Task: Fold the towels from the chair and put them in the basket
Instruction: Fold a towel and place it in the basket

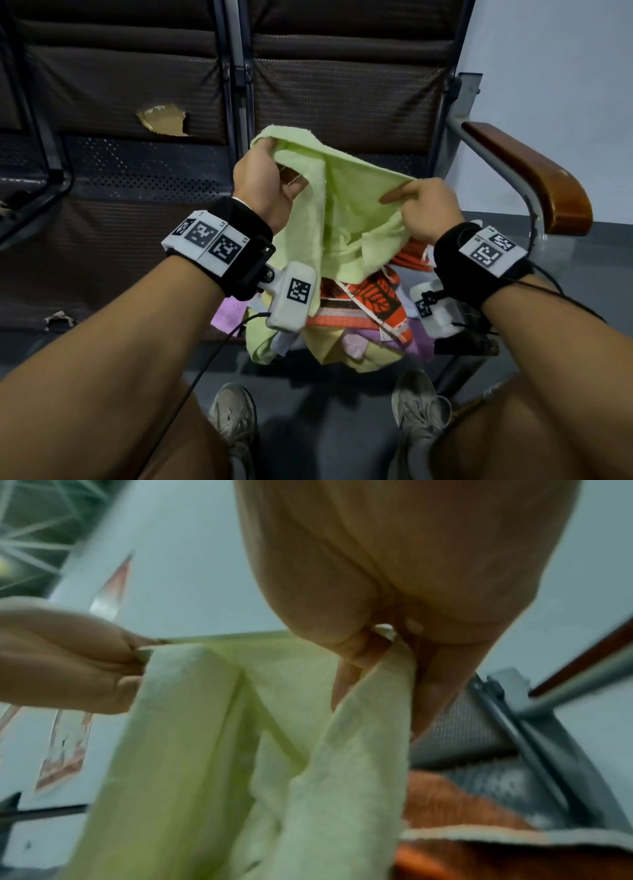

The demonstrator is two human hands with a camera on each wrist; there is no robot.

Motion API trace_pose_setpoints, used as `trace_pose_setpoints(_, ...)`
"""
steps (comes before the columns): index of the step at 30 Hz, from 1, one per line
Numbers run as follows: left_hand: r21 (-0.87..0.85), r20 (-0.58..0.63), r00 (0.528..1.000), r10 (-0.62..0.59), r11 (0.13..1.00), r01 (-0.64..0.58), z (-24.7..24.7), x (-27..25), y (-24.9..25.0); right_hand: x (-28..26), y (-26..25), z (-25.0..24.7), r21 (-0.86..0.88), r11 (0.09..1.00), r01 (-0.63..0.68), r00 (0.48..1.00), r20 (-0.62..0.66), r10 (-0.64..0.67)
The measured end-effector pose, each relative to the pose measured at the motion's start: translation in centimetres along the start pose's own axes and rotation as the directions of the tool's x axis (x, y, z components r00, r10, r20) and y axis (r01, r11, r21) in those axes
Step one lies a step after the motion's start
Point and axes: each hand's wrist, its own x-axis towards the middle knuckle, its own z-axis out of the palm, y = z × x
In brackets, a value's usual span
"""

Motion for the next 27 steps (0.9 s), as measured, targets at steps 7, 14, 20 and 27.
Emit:
trace_pose_setpoints(7, -0.082, 0.038, 0.996, -0.086, 0.993, 0.089, 0.5, -0.9, -0.9, -3.5, -2.4, 4.4, -0.008, 0.964, 0.265, 0.863, 0.447, -0.234)
trace_pose_setpoints(14, -0.047, -0.004, 0.999, -0.047, 0.998, 0.047, 0.0, 0.2, -0.6, -3.3, -2.2, 7.7, -0.194, 0.937, 0.290, 0.893, 0.406, -0.192)
trace_pose_setpoints(20, 0.487, -0.167, 0.978, 0.127, 0.873, -0.029, -4.6, 3.8, 0.8, 0.4, -0.1, 2.4, 0.217, 0.971, 0.099, 0.993, 0.039, -0.110)
trace_pose_setpoints(27, 0.575, -0.068, 0.955, 0.290, 0.793, -0.200, -3.6, 3.6, 2.6, 0.6, 1.8, -1.6, -0.378, 0.849, 0.369, 0.910, 0.333, -0.247)
